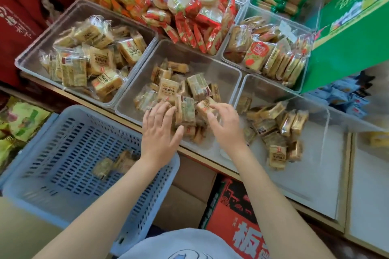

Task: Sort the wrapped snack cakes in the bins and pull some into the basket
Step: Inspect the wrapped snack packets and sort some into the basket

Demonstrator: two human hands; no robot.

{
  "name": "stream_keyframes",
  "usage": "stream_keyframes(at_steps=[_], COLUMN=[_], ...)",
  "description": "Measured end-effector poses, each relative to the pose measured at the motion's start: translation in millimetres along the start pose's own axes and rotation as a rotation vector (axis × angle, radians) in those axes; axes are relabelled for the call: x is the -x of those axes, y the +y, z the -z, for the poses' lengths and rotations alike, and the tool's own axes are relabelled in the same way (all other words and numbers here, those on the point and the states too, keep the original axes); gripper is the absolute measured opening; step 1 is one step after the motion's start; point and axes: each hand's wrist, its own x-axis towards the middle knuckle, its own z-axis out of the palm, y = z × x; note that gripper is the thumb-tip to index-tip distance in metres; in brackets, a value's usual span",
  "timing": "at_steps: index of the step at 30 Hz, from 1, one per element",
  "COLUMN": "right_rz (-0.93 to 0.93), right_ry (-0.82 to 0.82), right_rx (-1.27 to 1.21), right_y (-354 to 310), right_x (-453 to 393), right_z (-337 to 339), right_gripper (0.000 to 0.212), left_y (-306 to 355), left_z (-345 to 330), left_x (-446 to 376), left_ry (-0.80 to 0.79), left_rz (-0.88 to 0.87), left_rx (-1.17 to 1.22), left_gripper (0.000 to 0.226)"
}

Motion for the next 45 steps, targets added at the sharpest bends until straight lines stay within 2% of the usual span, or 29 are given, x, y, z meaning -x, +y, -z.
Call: stream_keyframes(at_steps=[2, 4, 6, 8, 10, 11, 16, 19, 21, 30, 33, 35, 39, 43, 45], right_rz=[-0.160, -0.398, -0.642, -0.836, -0.943, -0.981, -1.076, -1.081, -1.077, -0.984, -0.991, -0.985, -0.814, -0.593, -0.539], right_ry=[0.104, 0.143, 0.119, 0.069, 0.057, 0.061, 0.067, 0.050, 0.049, 0.188, 0.215, 0.187, -0.005, -0.088, -0.099], right_rx=[-0.094, -0.186, -0.256, -0.320, -0.457, -0.545, -0.847, -0.875, -0.881, -0.878, -0.912, -0.930, -0.949, -0.937, -1.013], right_y=[16.5, 41.8, 72.3, 100.4, 121.2, 129.4, 163.3, 163.9, 155.0, 151.5, 147.3, 142.3, 125.3, 118.7, 116.0], right_x=[15.0, 27.2, 33.2, 34.4, 30.5, 26.8, -2.1, -17.6, -24.7, -31.6, -31.1, -25.1, 9.1, 52.1, 68.0], right_z=[22.5, 40.6, 49.7, 53.8, 52.2, 50.6, 23.0, 8.3, 4.7, -10.3, -4.2, 7.1, 45.7, 82.1, 95.5], right_gripper=[0.026, 0.026, 0.037, 0.060, 0.080, 0.084, 0.069, 0.054, 0.057, 0.031, 0.040, 0.050, 0.049, 0.039, 0.039], left_y=[30.5, 62.0, 87.1, 100.3, 102.6, 102.4, 103.9, 105.2, 104.9, 104.4, 105.7, 106.3, 105.7, 130.7, 154.9], left_z=[-13.0, -30.6, -47.8, -61.1, -69.4, -71.1, -71.9, -74.0, -75.2, -78.6, -76.7, -75.9, -72.0, -69.8, -74.7], left_x=[3.0, 1.5, -4.4, -11.0, -14.1, -14.2, -12.0, -11.6, -10.7, -9.2, -10.3, -10.8, -13.0, -8.4, -3.5], left_ry=[-0.027, -0.107, -0.213, -0.335, -0.416, -0.425, -0.432, -0.416, -0.415, -0.374, -0.391, -0.393, -0.359, -0.212, -0.255], left_rz=[-0.139, -0.252, -0.302, -0.292, -0.254, -0.240, -0.222, -0.223, -0.218, -0.218, -0.206, -0.204, -0.178, -0.095, -0.037], left_rx=[-0.002, -0.005, -0.066, -0.183, -0.275, -0.285, -0.298, -0.313, -0.308, -0.294, -0.285, -0.285, -0.214, 0.049, 0.174], left_gripper=[0.060, 0.064, 0.073, 0.086, 0.092, 0.093, 0.090, 0.087, 0.087, 0.086, 0.086, 0.085, 0.082, 0.073, 0.072])
